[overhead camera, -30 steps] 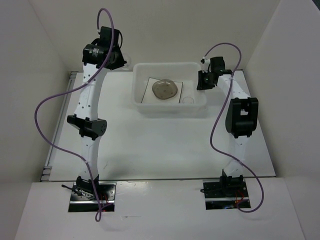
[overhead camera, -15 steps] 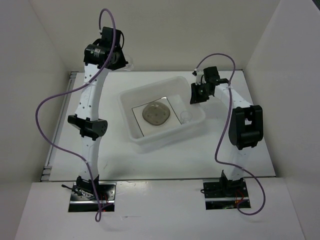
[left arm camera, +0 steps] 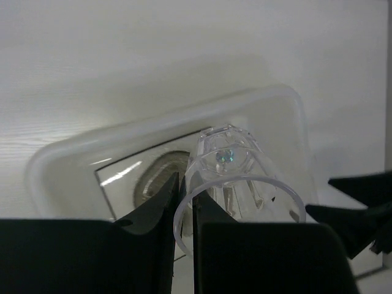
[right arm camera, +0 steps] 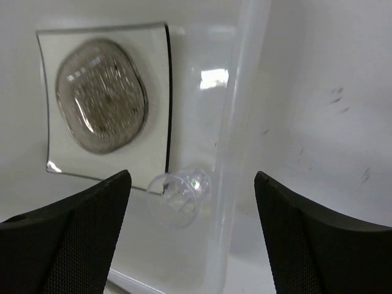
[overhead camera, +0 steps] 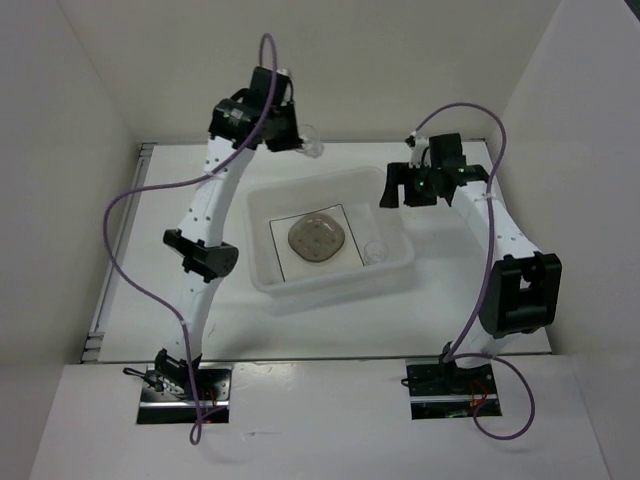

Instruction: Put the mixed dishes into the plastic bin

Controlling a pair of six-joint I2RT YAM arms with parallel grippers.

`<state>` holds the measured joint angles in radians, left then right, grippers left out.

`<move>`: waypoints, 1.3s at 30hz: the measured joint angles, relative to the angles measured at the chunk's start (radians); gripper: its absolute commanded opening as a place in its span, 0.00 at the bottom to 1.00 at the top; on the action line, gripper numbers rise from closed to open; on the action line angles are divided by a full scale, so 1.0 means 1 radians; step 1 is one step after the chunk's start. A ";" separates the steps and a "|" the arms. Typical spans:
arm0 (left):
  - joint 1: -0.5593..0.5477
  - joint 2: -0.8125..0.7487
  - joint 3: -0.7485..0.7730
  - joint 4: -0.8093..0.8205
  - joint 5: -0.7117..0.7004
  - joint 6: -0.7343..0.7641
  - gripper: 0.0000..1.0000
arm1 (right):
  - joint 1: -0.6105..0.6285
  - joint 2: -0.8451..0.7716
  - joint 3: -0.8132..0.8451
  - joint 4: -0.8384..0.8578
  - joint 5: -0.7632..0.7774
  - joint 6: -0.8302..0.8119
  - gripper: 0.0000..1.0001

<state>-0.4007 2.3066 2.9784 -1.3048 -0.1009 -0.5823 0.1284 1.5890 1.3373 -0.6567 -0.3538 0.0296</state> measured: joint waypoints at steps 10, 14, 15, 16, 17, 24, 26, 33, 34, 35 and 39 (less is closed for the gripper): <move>-0.292 0.305 0.122 0.027 0.142 0.007 0.10 | -0.302 -0.045 0.296 0.097 -0.014 0.081 0.90; -0.309 0.397 0.122 0.005 0.131 0.007 0.10 | -0.363 -0.098 0.295 0.104 -0.002 0.105 0.90; -0.305 0.411 0.122 0.002 0.128 0.007 0.10 | -0.363 -0.114 0.285 0.107 -0.003 0.105 0.90; -0.299 0.424 0.122 0.000 0.124 0.007 0.10 | -0.365 -0.133 0.271 0.106 -0.006 0.107 0.90; -0.294 0.435 0.122 0.000 0.120 0.006 0.10 | -0.367 -0.153 0.255 0.106 -0.011 0.108 0.90; -0.271 0.509 0.122 0.005 0.090 0.003 0.21 | -0.399 -0.277 0.154 0.090 -0.041 0.095 0.90; -0.272 0.534 0.122 0.010 0.092 0.003 0.25 | -0.401 -0.294 0.137 0.087 -0.050 0.083 0.90; -0.274 0.568 0.122 0.032 0.099 0.006 0.59 | -0.402 -0.316 0.091 0.072 -0.088 0.055 0.90; -0.273 0.565 0.122 0.039 0.099 0.005 0.78 | -0.404 -0.317 0.084 0.071 -0.097 0.053 0.90; -0.272 0.562 0.122 0.048 0.099 0.007 0.89 | -0.404 -0.318 0.078 0.070 -0.105 0.051 0.90; -0.259 0.499 0.119 0.066 0.071 0.003 1.00 | -0.406 -0.319 0.053 0.068 -0.126 0.050 0.90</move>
<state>-0.6598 2.8059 3.0974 -1.2385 -0.0303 -0.5789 -0.2775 1.2701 1.3899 -0.5884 -0.4801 0.0799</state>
